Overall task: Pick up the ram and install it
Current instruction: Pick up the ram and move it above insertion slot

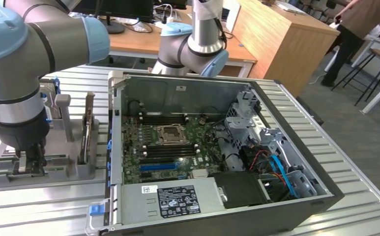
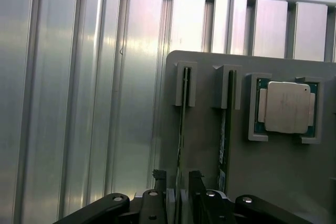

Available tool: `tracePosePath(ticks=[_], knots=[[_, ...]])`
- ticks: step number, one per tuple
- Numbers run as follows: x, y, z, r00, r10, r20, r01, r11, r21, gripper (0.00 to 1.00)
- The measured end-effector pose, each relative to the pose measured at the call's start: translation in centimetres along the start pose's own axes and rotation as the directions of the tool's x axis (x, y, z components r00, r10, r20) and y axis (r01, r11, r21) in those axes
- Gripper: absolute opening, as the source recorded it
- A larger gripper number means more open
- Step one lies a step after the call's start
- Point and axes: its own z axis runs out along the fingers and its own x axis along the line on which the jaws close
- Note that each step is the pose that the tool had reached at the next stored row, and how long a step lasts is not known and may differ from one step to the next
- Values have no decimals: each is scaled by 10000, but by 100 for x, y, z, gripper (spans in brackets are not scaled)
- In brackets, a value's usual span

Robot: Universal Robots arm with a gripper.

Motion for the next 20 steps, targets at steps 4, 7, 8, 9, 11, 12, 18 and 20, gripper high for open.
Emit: tracePosePath(ticks=[4,7,8,9,11,12,18,20], knots=[[-8,-5,0,10000,0,-1,0,10000,-2,31],[-15,-5,1,10000,-1,-1,1,10000,0,31],[-15,-5,1,10000,-1,-1,1,10000,0,31],[-16,-5,1,10000,0,-1,0,10000,0,31],[-16,-4,1,10000,0,-1,0,10000,-1,31],[-16,-5,1,10000,0,0,0,10000,0,31],[-16,-5,1,10000,0,-1,0,10000,-1,31],[-16,-5,1,10000,0,-1,0,10000,0,30]])
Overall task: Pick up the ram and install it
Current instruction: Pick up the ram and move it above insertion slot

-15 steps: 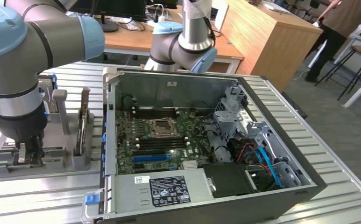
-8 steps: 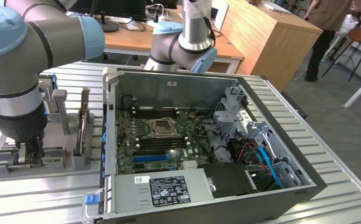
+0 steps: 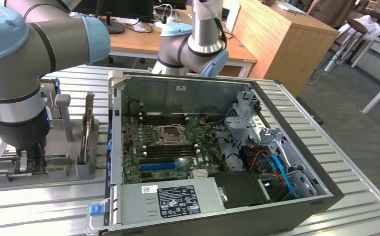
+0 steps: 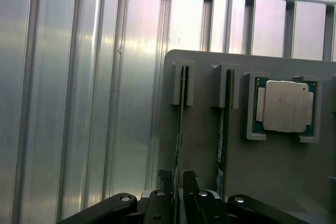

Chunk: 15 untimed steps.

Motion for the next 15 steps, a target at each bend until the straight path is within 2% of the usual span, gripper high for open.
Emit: tracePosePath(ticks=[1,15], knots=[[0,0,0,10000,0,0,0,10000,-1,23],[0,0,10,10000,0,0,0,10000,0,23]])
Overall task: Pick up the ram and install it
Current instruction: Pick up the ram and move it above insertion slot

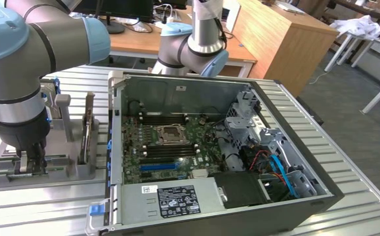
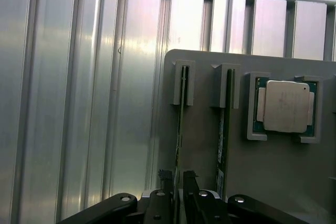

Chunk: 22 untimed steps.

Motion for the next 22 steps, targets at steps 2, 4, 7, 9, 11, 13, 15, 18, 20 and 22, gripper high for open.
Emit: tracePosePath(ticks=[2,4,7,9,11,13,15,18,20,22], knots=[[0,0,0,10000,0,0,0,10000,0,23],[0,0,0,10000,0,0,0,10000,0,23],[0,0,0,10000,0,0,0,10000,0,21],[0,0,0,10000,1,0,-1,10000,0,15],[0,0,0,10000,0,0,0,10000,0,12],[0,0,0,10000,0,0,0,10000,0,12],[0,0,0,10000,0,0,0,10000,0,12],[0,0,0,10000,0,0,0,10000,-1,12],[0,0,0,10000,24,0,-24,10000,-1,12],[0,0,0,10000,65,1,-65,10000,1,12]])
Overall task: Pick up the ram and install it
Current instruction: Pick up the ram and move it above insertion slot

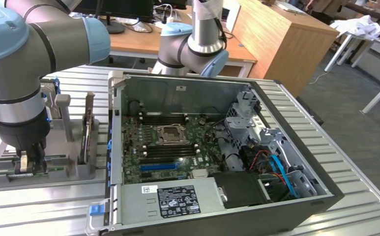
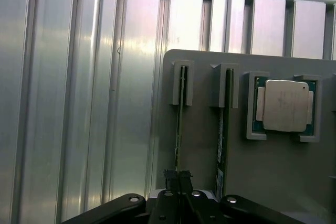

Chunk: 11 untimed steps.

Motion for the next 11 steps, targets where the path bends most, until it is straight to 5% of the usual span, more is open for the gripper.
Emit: tracePosePath(ticks=[11], knots=[[0,0,1,9997,253,7,-253,9997,9,12]])
